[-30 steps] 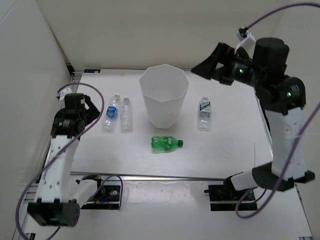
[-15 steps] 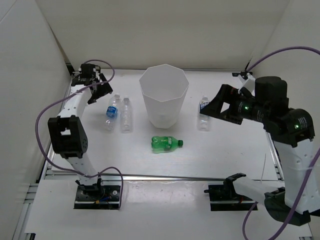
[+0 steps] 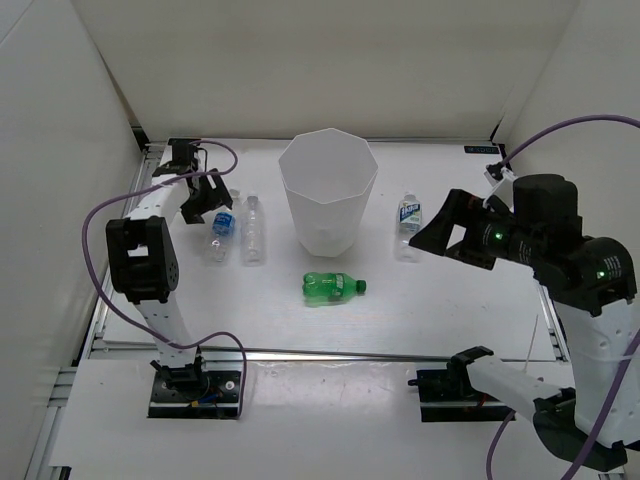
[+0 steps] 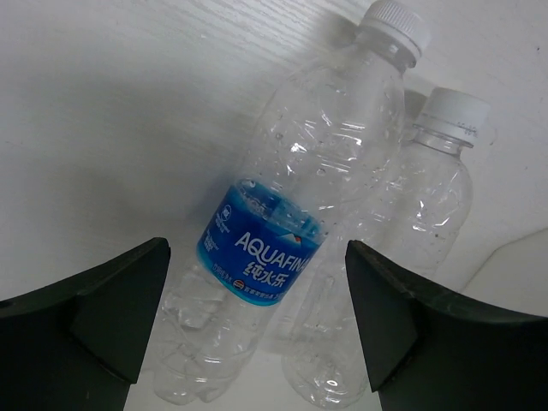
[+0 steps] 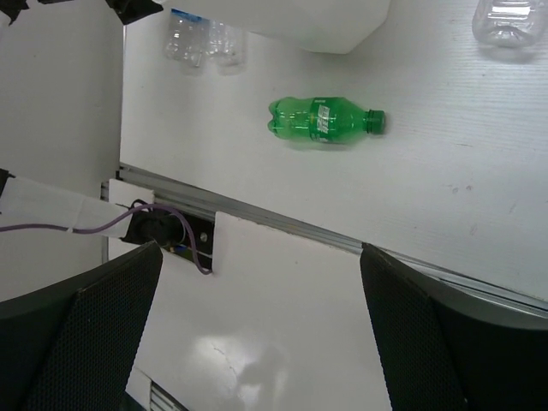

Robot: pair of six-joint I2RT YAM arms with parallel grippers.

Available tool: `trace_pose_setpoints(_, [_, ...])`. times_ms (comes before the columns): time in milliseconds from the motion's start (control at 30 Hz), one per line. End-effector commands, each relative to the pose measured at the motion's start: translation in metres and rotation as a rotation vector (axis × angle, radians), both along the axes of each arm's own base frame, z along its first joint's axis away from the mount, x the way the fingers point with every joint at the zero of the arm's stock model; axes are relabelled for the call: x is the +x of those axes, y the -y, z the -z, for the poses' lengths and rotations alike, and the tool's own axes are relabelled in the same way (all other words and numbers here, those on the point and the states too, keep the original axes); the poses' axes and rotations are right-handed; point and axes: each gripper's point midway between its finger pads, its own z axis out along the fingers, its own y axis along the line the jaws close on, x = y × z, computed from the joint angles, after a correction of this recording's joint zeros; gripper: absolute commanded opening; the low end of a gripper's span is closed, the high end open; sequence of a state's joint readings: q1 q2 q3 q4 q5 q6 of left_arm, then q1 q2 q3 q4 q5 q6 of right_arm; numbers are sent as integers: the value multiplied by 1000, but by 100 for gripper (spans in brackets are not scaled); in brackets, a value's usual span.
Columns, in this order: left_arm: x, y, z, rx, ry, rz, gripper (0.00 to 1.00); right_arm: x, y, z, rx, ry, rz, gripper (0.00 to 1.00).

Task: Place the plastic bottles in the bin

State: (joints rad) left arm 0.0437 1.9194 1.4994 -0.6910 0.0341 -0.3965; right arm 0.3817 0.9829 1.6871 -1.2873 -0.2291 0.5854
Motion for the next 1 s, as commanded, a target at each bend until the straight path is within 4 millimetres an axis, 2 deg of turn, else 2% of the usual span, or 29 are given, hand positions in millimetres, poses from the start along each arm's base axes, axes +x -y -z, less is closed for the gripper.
trace_pose_setpoints(0, [0, 6, -14, -18, 41, 36, 94, 7, 1, 4, -17, -1, 14, 100])
trace_pose_setpoints(33, [-8, 6, -4, -19, 12, 35, 94, 9, 0, 6, -27, -5, 8, 100])
trace_pose_setpoints(133, [-14, 9, 6, -30, -9, 40, 94, 11, 0, 2, -32, 8, 1, 100])
trace_pose_setpoints(200, [-22, 11, 21, -42, -52, 44, 94, 11, 3, 6, -56, -6, 3, 100])
trace_pose_setpoints(233, [-21, 13, 28, -55, -62, 50, 94, 10, 3, 2, -51, 5, 3, 100])
trace_pose_setpoints(333, [-24, 25, 44, -65, -103, 78, 92, 8, 8, 8, -80, -12, 11, 100])
trace_pose_setpoints(433, [-19, 34, 54, -64, -120, 99, 76, 3, 13, 11, -103, -33, 26, 100])
trace_pose_setpoints(467, [-13, 34, 49, -64, -103, 99, 64, 0, 15, 14, -107, -43, 26, 100])
trace_pose_setpoints(500, [-15, 39, 54, -64, -115, 110, 57, -3, 16, 13, -103, -33, 26, 100])
trace_pose_setpoints(533, [-10, 37, 50, -55, -100, 106, 50, -2, 17, 17, -113, -42, 32, 100])
trace_pose_setpoints(567, [-6, 37, 46, -54, -88, 107, 45, -7, 18, 15, -104, -43, 40, 100])
trace_pose_setpoints(667, [-4, 34, 40, -17, -77, 98, 44, -10, 21, 24, -101, -59, 59, 100])
trace_pose_setpoints(700, [-3, 32, 33, -5, -60, 92, 44, -12, 22, 23, -97, -51, 60, 100])
trace_pose_setpoints(833, [18, 8, -22, 49, 56, -21, 44, -10, 17, 25, -84, -56, 43, 100])
trace_pose_setpoints(867, [33, -6, -58, 56, 142, -63, 43, -7, 14, 22, -74, -48, 35, 100])
trace_pose_setpoints(933, [46, -12, -101, 52, 237, -97, 41, -4, 11, 21, -67, -51, 27, 100])
trace_pose_setpoints(967, [60, -17, -149, 52, 352, -109, 41, -3, 8, 19, -65, -49, 12, 100])
